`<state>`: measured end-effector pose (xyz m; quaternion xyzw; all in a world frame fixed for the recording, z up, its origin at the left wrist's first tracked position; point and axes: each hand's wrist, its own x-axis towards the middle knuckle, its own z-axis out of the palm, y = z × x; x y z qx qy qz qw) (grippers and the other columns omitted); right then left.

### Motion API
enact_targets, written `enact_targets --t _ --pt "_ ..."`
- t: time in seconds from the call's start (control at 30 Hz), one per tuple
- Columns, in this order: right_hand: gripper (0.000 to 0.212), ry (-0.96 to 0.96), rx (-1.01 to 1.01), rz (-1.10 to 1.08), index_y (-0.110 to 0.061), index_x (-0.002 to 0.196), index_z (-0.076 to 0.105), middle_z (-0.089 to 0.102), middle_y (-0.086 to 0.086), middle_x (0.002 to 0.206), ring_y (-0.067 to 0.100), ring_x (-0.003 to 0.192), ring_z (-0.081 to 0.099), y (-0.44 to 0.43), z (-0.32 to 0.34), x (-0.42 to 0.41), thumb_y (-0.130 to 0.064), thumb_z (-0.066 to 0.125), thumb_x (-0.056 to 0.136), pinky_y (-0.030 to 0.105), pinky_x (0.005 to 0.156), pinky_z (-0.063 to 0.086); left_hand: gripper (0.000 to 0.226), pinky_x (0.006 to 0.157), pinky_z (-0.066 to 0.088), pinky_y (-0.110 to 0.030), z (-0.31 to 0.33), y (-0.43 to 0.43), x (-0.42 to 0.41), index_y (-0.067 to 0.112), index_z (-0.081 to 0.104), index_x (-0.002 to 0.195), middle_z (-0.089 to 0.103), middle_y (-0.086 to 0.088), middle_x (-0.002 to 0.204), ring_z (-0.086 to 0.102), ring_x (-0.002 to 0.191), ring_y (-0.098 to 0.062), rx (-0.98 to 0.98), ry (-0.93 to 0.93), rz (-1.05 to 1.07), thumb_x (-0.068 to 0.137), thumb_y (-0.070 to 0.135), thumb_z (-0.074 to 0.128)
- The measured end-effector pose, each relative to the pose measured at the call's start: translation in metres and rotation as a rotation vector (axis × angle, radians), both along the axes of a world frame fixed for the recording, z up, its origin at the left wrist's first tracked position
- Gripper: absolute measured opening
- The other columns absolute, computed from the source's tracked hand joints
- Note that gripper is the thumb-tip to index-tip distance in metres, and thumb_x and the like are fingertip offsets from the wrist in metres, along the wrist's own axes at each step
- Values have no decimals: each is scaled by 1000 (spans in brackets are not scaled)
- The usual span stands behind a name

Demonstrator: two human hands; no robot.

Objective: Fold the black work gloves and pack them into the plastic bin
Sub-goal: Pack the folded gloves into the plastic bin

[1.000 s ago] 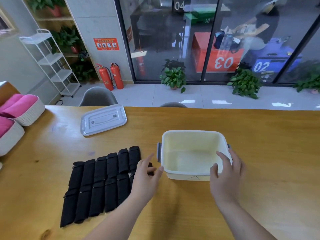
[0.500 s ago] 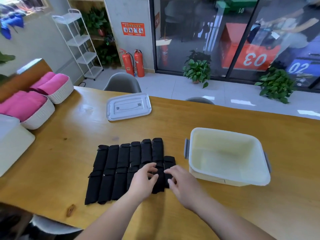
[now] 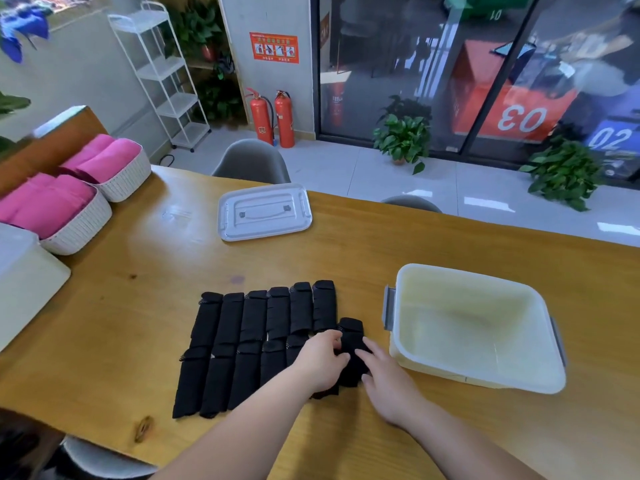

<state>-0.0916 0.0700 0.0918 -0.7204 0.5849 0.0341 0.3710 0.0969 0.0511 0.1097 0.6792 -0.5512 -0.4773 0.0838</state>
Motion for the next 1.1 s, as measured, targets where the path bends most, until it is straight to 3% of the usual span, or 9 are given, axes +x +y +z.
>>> enact_targets --t 0.13,0.23,0.33,0.43,0.53,0.63,0.8,0.9,1.1 --pt "58 -138 91 -133 -30 164 36 14 -21 174 11 158 26 -1 -3 -6 -12 47 110 24 120 31 47 99 59 -39 -3 -11 -15 13 55 144 70 -4 132 74 103 -18 26 -51 18 102 30 66" --pt "59 -240 162 -236 -29 162 40 19 -21 172 10 154 31 -1 -4 -11 -7 48 109 18 110 32 11 91 62 -42 0 -19 -26 17 62 101 77 -6 104 77 94 -23 79 -50 76 103 28 66" --pt "60 -325 215 -309 -26 161 44 24 -19 170 9 148 39 2 -4 -15 0 48 107 9 100 37 31 86 61 -36 0 -22 -32 28 49 78 67 4 88 72 93 -23 91 -56 127 102 27 69" --pt "61 -416 232 -378 -23 160 45 28 -19 167 9 140 46 8 1 -16 4 48 106 14 106 38 9 76 52 -25 -2 -20 -36 19 70 105 61 12 86 62 91 -15 59 -56 125 101 27 70" --pt "61 -486 212 -403 -25 158 46 32 -18 165 5 135 52 16 5 -16 5 52 105 11 105 41 26 81 56 -27 -1 -15 -39 22 74 121 70 11 101 66 98 -12 45 -28 137 98 32 73" --pt "61 -511 178 -396 -29 157 47 33 -24 161 -3 131 52 23 10 -15 2 55 105 2 96 42 29 78 53 -25 5 -8 -36 26 70 123 68 12 107 65 100 -11 19 23 205 96 35 74" --pt "62 -503 74 -258 -44 158 43 21 -40 161 -6 148 36 36 28 -4 -13 59 106 29 122 40 22 84 58 -30 23 6 -16 30 68 119 69 13 107 66 97 -5 -40 148 409 98 30 75" --pt "61 -471 -18 -155 -51 157 39 17 -40 164 -9 152 25 42 46 4 -24 60 106 31 127 31 16 91 63 -38 39 14 1 35 66 110 73 9 109 71 99 -12 -51 329 559 99 29 75" --pt "57 -646 -220 -315 -50 153 43 41 -35 152 -7 137 48 21 89 14 -33 66 103 25 115 44 29 97 61 -38 79 10 18 27 71 127 80 10 112 77 103 -9 -107 579 573 99 27 77"
